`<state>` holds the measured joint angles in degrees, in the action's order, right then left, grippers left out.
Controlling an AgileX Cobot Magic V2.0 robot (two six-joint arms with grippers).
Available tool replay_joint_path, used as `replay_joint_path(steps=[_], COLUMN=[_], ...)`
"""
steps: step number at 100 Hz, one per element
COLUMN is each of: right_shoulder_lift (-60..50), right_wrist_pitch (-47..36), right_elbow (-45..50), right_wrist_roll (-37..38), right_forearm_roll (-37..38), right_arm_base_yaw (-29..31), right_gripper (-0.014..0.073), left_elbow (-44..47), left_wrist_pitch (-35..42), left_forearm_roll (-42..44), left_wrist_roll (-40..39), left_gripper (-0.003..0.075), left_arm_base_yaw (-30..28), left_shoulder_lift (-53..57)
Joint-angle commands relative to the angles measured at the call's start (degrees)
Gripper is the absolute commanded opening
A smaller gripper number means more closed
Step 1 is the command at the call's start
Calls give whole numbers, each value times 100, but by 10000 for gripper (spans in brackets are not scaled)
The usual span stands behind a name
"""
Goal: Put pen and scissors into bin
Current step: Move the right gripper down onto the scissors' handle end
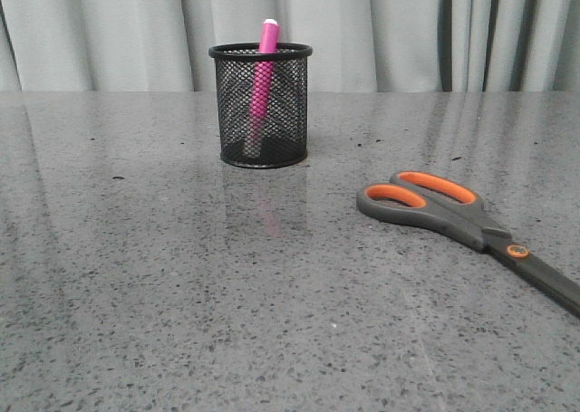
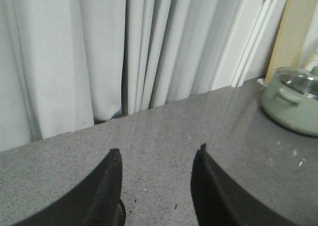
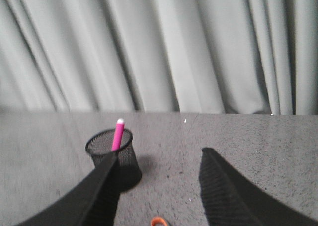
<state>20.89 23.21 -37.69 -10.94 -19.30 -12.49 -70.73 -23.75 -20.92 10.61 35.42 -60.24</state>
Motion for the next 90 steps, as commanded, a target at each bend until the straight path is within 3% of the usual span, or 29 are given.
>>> replay_joint_path(steps=[1,23,37,46,59,82,90], right_shoulder_lift=[815,2612,3513,3925,4358,4833,4976], right_wrist_pitch=[537,2462,2711,2676,2728,3099,3078], right_elbow=[-875,-2143,-2283,-2289,-2289,-2289,-2289], right_wrist_roll=[-706,-1440,-1440,-1194,-278,48,156], right_forearm_roll=[19,-30,165,717,1262,1277,1289], right_arm_base_yaw=[-168,-964,-1535,-1814,-1871,-1871,-1871], right_gripper=[311,311,311,311,311,318,357], left_elbow=[431,2572,3861,4260,4323,4323,4340], left_wrist_pitch=[240,933,1913,1750,1169,913,872], left_forearm_roll=[-12,-23,80,58,44,44,44], left_wrist_roll=[-11,-35,-35,-49,-113,-125,-125], left_gripper=[281,211,126,55,8,8,8], left_arm_base_yaw=[36,36,36,36,36,36,36], left_shoulder_lift=[1059,3638,5152,5835,6050,5935,5935])
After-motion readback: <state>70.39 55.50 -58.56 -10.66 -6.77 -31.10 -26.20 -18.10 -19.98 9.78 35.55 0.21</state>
